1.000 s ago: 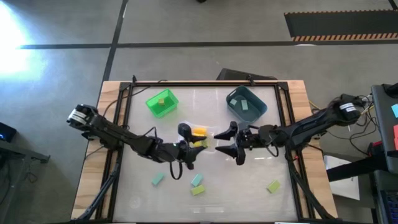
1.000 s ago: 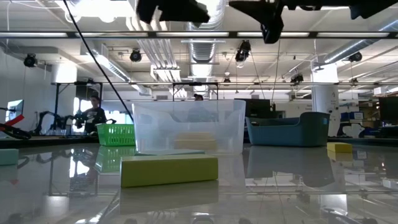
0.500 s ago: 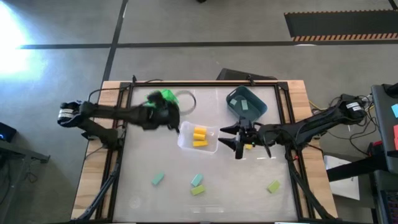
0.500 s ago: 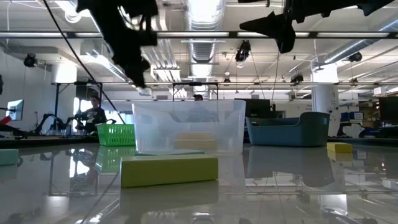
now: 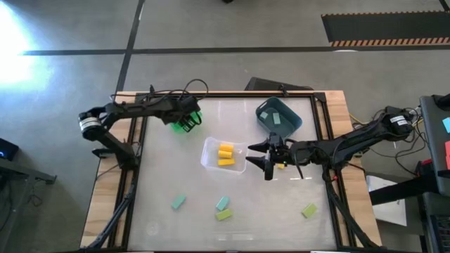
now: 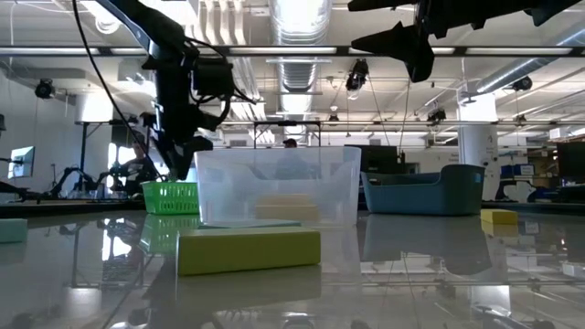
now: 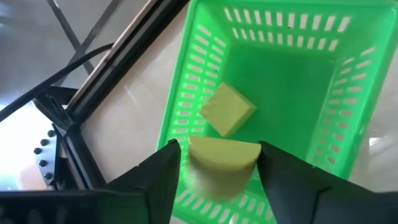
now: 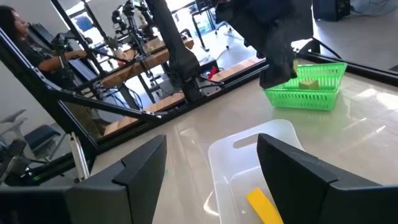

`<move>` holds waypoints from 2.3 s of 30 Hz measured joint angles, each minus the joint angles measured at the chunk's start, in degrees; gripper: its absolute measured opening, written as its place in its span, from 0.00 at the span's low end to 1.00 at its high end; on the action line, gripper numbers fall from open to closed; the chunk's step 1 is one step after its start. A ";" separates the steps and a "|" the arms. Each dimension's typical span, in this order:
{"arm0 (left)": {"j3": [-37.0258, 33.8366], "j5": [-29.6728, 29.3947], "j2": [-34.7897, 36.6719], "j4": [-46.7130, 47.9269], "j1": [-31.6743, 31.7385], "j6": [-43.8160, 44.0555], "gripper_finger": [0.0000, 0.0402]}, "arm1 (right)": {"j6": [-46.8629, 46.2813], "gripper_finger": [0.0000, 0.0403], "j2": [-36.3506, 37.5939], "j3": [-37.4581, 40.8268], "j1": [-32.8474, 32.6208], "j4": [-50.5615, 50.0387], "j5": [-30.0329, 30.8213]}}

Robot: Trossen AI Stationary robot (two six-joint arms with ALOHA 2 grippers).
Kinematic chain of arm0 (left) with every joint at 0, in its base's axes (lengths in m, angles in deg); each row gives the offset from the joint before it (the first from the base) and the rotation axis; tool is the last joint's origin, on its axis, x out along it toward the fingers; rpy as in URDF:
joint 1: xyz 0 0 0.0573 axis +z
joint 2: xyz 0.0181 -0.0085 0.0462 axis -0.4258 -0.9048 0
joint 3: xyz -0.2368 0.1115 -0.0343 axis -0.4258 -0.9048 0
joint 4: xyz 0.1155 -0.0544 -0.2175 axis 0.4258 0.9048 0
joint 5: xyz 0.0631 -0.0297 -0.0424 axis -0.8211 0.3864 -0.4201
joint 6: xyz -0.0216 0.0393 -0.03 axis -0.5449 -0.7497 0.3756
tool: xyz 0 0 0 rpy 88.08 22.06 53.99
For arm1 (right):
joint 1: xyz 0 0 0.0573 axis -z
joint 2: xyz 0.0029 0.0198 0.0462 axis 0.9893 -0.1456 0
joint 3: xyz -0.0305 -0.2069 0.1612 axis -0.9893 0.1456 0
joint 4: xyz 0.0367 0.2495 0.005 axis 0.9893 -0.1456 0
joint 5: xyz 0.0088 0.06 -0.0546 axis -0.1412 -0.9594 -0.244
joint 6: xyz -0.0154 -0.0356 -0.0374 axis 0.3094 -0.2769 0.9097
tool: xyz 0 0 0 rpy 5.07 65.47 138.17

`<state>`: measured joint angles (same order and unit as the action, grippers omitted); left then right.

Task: Sort & place blocks by color
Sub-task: Put the green block into the green bin, then put the yellow block into the transparent bin

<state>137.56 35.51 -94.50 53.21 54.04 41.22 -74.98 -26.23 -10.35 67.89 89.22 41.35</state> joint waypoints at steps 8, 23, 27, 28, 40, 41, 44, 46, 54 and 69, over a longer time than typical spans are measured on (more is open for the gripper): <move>0.02 0.06 1.19 0.07 -0.99 0.03 0.53 | -0.40 0.60 0.00 0.00 0.00 -0.01 0.00; 0.22 -1.09 11.87 -5.37 -24.38 1.58 0.53 | -15.77 0.59 0.00 0.00 0.02 -13.32 6.53; 0.22 -5.87 13.80 -8.60 -31.08 1.46 0.53 | -28.23 0.59 0.00 -1.59 0.00 -28.98 9.67; 0.22 -7.33 14.10 -9.34 -32.35 1.32 0.53 | -32.54 0.59 -0.01 -2.59 0.00 -34.94 10.31; 0.11 -14.64 14.96 -11.56 -36.08 -2.57 0.53 | -64.06 0.59 -11.36 -12.92 0.08 -76.45 3.26; 0.11 -15.11 14.96 -11.58 -36.08 -3.10 0.53 | -64.10 0.59 -12.55 -13.70 0.26 -77.67 2.20; 0.11 -16.28 14.96 -11.58 -36.06 -4.16 0.53 | -64.37 0.59 -15.83 -16.51 0.55 -83.49 -0.54; 0.09 -16.86 14.96 -11.57 -36.06 -4.69 0.53 | -64.41 0.59 -17.76 -18.44 0.58 -87.26 -2.21; -0.69 -17.00 14.96 -11.56 -36.06 -5.14 0.53 | -62.94 0.59 -21.51 -21.15 -1.31 -89.77 -2.45; -2.36 -17.01 14.96 -11.93 -36.04 -4.91 0.54 | -68.95 0.59 -22.88 -14.64 -3.26 -81.28 -1.60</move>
<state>135.20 18.50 -79.55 41.28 18.00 36.30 -143.93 -49.10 -24.99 64.63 7.94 39.76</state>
